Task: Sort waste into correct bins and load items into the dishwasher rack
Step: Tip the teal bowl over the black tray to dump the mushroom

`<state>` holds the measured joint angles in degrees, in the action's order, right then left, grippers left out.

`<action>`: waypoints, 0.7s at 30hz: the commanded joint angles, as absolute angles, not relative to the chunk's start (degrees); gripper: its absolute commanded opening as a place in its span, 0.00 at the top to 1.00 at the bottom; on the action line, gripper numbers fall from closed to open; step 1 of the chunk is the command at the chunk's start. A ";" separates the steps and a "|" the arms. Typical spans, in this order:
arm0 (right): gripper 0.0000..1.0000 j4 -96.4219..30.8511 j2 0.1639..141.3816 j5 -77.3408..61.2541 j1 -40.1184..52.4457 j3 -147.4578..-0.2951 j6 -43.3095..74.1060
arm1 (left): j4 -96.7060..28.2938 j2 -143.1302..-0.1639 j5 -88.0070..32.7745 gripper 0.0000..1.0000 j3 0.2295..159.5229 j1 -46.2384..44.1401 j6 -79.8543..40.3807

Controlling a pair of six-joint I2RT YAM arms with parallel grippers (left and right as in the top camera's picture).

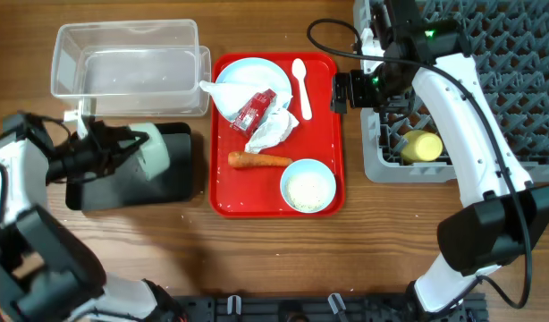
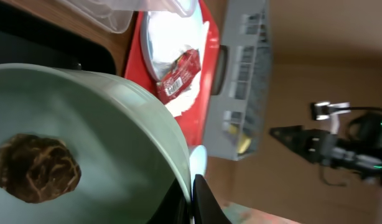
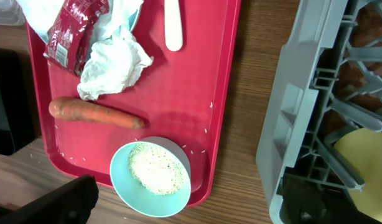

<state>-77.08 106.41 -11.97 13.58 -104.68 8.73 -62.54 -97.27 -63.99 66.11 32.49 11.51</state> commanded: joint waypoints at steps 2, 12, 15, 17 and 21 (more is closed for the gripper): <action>0.01 -77.21 106.50 -11.62 13.65 -104.60 8.93 | -62.41 -104.66 -81.49 0.96 64.82 34.81 19.16; 0.01 -77.23 106.50 -11.62 13.65 -104.60 7.86 | -63.96 -107.37 -90.35 0.96 64.82 34.81 17.15; 0.01 -77.23 106.50 -11.62 13.65 -104.60 7.88 | -66.13 -107.37 -90.35 0.96 64.82 34.79 17.12; 0.01 -77.25 106.50 -11.62 13.65 -104.60 7.66 | -67.55 -107.37 -90.35 0.96 64.82 34.81 17.10; 0.01 -77.49 106.50 -11.62 13.65 -104.60 7.66 | -71.83 -107.37 -90.30 0.96 64.82 34.81 17.12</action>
<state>-77.28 106.41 -11.97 13.58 -104.68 8.69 -69.14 -107.22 -88.44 65.08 34.57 16.97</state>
